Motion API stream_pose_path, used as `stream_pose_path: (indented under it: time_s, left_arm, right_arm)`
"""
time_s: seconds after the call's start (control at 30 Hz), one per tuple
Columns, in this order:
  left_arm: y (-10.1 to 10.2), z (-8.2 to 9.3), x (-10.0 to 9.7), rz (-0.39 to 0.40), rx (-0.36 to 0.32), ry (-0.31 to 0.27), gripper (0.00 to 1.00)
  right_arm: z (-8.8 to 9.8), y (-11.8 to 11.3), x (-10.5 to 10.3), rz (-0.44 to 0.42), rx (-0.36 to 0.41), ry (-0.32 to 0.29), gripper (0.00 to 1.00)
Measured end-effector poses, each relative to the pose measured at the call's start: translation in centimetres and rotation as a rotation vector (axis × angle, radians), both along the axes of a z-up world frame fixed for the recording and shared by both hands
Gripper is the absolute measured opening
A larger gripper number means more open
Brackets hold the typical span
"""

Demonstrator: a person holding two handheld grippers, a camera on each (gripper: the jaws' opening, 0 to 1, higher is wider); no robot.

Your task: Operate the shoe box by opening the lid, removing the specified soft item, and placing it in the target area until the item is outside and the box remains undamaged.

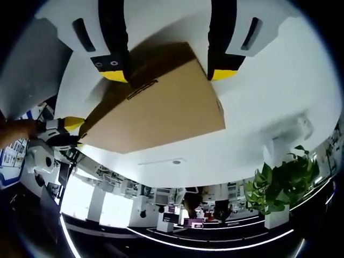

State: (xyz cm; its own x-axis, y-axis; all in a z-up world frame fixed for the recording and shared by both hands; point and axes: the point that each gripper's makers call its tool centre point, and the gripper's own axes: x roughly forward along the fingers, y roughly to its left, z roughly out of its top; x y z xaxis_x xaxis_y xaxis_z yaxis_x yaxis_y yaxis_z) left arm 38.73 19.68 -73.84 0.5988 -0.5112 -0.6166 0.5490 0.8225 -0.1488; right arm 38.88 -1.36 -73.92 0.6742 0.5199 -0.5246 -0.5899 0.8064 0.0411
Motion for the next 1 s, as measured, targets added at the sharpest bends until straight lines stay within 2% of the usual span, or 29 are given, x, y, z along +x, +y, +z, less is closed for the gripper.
stream_pose_path:
  time_s: [0.47,1.0]
  left_arm:
    - [0.1,2.0,0.6,0.028,-0.053,-0.024,0.59]
    - [-0.2,4.3,1.5,0.036,-0.098,-0.067,0.62]
  right_arm:
    - [2.0,0.0,0.5,0.000,0.034,-0.017,0.48]
    - [4.1,-0.1,1.2,0.048,0.020,-0.062,0.50]
